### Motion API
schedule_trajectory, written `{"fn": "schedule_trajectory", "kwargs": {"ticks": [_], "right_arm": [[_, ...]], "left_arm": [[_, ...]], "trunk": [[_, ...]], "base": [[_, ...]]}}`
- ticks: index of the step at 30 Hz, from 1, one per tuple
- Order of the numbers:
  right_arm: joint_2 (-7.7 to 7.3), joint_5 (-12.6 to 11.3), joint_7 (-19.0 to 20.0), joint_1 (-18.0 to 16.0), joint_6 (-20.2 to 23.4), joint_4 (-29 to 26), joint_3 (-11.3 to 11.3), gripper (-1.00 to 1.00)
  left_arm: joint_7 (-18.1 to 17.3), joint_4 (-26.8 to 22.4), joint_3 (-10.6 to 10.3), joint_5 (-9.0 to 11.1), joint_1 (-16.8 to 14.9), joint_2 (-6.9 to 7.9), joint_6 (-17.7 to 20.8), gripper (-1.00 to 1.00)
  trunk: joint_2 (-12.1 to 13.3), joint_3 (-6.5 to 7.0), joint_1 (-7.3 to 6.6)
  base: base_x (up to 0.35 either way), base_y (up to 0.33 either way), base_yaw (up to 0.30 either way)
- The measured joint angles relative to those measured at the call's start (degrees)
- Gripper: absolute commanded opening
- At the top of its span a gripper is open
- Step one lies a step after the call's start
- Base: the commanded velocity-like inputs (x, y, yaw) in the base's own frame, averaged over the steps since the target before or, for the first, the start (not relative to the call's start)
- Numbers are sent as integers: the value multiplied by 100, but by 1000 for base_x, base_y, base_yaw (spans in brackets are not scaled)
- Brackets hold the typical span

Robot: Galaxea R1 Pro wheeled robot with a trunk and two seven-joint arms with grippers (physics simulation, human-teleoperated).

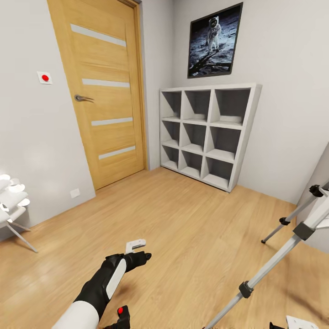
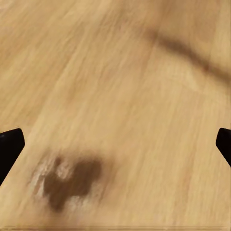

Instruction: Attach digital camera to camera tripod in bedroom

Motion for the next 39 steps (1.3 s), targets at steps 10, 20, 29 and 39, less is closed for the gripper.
{"fn": "schedule_trajectory", "kwargs": {"ticks": [10, 20, 29, 39], "right_arm": [[27, 2, 6, 0, 6, 0, 9, 100], [23, -4, 1, 0, 13, 0, 8, 100], [41, -30, 8, 0, 33, 0, 5, 100], [69, -18, 1, 0, 14, 0, 15, 100]], "left_arm": [[-4, 2, 2, 0, 0, 12, 7, 100], [-7, -2, -1, 0, 0, 23, 16, 100], [-10, -3, -1, 1, 0, 24, 17, 100], [-7, -3, -1, -6, 0, 24, 14, 100]], "trunk": [[-14, -222, 26], [-27, -444, 52], [-39, -643, 75], [-53, -865, 100]], "base": [[0, 0, 0], [0, 0, 0], [0, 0, 0], [0, 0, 0]]}}
